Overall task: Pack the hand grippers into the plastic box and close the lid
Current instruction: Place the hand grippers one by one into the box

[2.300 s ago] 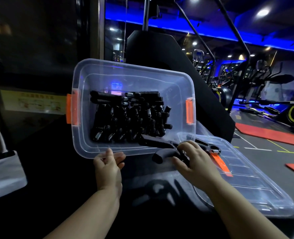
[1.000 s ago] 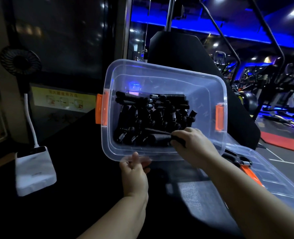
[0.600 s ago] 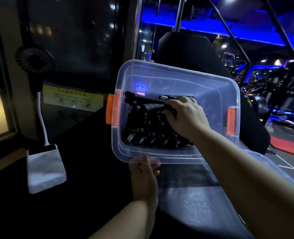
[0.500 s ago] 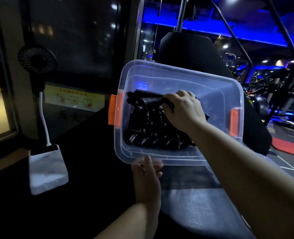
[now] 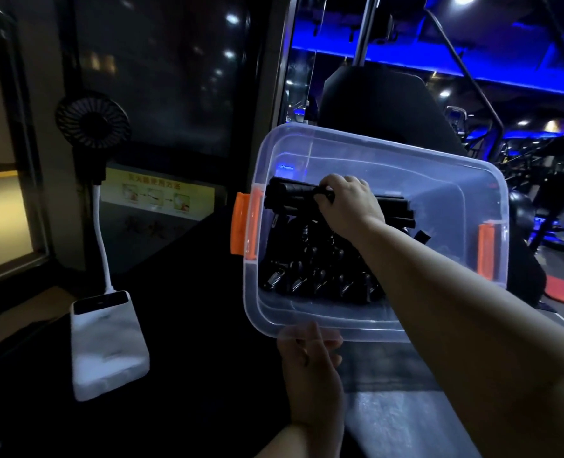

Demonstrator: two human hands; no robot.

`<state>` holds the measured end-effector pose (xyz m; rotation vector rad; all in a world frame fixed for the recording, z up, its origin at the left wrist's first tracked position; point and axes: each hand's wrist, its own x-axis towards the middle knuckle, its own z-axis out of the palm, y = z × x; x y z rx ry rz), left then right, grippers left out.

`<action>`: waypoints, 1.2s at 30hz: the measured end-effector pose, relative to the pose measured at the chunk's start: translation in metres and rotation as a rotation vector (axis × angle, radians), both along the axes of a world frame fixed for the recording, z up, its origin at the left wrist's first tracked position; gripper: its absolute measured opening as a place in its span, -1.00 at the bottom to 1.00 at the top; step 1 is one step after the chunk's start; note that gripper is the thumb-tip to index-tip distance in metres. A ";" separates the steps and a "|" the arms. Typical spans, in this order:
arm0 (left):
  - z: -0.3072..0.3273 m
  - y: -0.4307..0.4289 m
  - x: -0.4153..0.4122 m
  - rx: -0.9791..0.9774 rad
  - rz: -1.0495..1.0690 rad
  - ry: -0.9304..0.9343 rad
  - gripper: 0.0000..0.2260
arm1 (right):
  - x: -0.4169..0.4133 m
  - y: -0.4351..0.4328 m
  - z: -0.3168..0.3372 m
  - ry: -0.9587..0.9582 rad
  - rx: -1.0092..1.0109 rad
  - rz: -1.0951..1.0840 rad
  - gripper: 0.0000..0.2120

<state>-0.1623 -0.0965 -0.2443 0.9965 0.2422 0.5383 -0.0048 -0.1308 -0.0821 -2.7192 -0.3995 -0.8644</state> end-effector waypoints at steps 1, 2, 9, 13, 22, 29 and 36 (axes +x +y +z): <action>0.000 0.000 0.000 0.006 0.002 -0.004 -0.92 | 0.002 0.000 0.000 0.004 0.021 0.008 -0.70; 0.000 0.001 0.001 0.014 0.006 -0.009 -0.91 | 0.004 -0.001 -0.001 0.005 0.036 0.010 -0.70; 0.000 0.002 0.000 0.030 0.012 -0.033 -0.87 | 0.015 0.001 -0.005 0.018 0.033 -0.085 -0.73; 0.000 0.002 -0.001 0.003 0.006 -0.024 -0.88 | 0.020 0.001 -0.004 0.091 0.065 -0.122 -0.69; 0.001 0.003 -0.001 -0.007 -0.018 0.011 -0.90 | 0.020 -0.001 -0.010 0.090 0.077 -0.134 -0.56; 0.006 0.005 -0.001 -0.048 -0.016 0.073 -0.93 | -0.005 -0.016 -0.016 -0.012 0.123 -0.060 -0.60; 0.002 0.003 -0.001 0.054 -0.002 0.165 -0.88 | -0.047 -0.064 -0.054 -0.072 0.134 -0.016 -0.59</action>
